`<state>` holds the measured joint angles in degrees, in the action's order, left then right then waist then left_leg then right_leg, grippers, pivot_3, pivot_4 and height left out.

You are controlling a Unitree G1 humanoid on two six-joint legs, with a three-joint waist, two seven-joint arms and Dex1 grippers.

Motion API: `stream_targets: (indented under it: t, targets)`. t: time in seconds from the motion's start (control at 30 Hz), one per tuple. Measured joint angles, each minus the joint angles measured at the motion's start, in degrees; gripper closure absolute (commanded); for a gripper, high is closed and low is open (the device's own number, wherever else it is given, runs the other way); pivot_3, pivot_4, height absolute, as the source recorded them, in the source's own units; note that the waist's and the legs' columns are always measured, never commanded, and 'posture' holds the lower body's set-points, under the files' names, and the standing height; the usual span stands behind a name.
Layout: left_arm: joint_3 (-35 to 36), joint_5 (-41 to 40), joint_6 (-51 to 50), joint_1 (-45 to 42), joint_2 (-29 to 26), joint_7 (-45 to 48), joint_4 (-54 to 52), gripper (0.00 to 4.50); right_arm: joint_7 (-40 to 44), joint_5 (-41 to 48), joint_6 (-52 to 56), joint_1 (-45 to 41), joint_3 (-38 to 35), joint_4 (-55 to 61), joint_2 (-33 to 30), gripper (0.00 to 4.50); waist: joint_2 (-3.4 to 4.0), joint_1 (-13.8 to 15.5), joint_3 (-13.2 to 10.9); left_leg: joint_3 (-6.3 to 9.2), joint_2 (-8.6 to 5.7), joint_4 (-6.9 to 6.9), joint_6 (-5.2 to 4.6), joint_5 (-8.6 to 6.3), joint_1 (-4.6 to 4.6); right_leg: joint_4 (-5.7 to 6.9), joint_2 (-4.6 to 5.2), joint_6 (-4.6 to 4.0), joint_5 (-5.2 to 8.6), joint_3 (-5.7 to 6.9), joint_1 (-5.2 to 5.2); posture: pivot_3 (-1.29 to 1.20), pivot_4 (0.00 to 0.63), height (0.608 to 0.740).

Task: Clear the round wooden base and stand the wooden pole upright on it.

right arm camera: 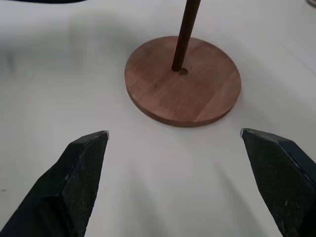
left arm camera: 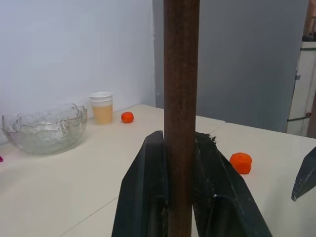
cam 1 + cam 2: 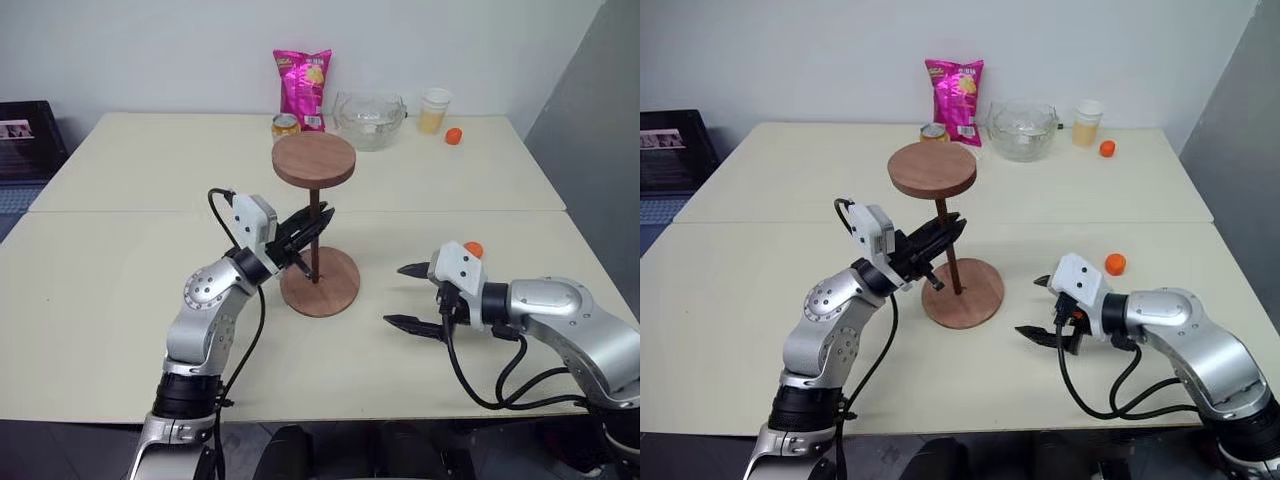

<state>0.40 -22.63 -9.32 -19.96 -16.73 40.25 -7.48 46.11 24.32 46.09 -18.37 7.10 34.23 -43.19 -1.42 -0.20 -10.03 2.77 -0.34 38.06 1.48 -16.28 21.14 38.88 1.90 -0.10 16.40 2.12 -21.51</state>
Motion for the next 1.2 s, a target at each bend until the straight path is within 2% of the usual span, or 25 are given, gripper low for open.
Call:
stream_targets:
  t: [0.07,1.2]
  targets:
    - [0.0,0.1,0.0,0.1,0.0,-0.3,0.0,4.24,-0.1,0.1,0.0,-0.2,-0.2,0.0,0.0,0.0,0.0,0.0,0.0,0.0,0.0,-0.09,-0.01,-0.01,-0.23,-0.06,0.0,0.05,0.05,0.0,0.21,0.0,0.15,0.74]
    - [-1.8,1.2,5.0,-3.0,2.0,-2.2,4.5,4.24,0.1,-0.5,-0.7,1.0,0.5,0.3,-1.4,0.0,-0.03,0.2,0.0,0.01,0.0,-0.1,0.0,-0.02,-0.19,-0.11,0.0,0.33,0.21,0.01,0.2,0.0,0.15,0.74]
